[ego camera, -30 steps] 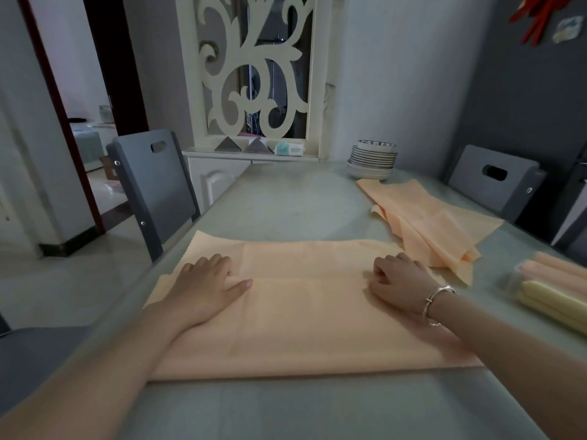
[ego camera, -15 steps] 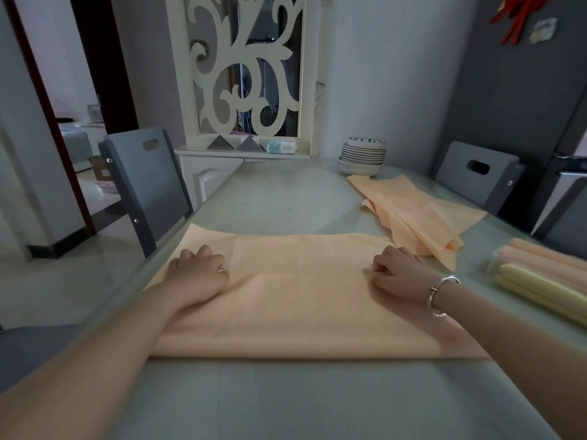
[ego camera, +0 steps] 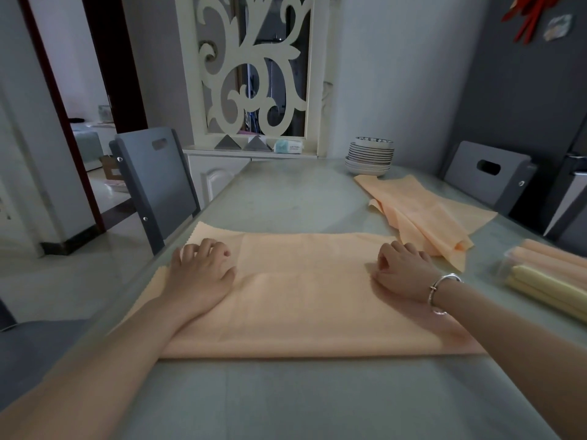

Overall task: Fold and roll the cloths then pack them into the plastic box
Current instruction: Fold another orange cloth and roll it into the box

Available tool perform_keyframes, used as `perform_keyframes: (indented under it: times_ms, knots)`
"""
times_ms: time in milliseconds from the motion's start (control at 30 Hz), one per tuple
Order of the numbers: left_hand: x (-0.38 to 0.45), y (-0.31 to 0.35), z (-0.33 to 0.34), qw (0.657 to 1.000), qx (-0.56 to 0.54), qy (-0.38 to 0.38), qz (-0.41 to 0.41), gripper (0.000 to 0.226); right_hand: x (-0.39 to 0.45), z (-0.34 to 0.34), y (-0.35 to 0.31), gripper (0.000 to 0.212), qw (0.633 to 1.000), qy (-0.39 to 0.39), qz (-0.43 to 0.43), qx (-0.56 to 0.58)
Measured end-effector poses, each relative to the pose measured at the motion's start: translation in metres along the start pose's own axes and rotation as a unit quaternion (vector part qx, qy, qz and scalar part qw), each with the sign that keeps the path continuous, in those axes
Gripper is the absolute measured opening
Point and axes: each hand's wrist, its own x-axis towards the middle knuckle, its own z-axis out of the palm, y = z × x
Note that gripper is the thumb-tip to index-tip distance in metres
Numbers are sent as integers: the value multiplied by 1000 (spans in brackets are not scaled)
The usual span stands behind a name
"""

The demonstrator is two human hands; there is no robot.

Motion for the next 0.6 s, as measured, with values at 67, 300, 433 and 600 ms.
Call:
perform_keyframes:
  times_ms: [67,300,433,600]
  knots:
    - [6,8,0,999,-34,-12,20,39,8,-1,-4,28,1000,9,-7,16]
    - [19,15,17,989,-4,-142,26,65,71,21,-29,52,999,-3,6,41]
    - [19,14,18,990,-8,-141,28,63,104,25,-33,51,997,-39,52,35]
    - [18,14,17,992,-24,-120,26,66,116,5,-32,24,998,-48,27,5]
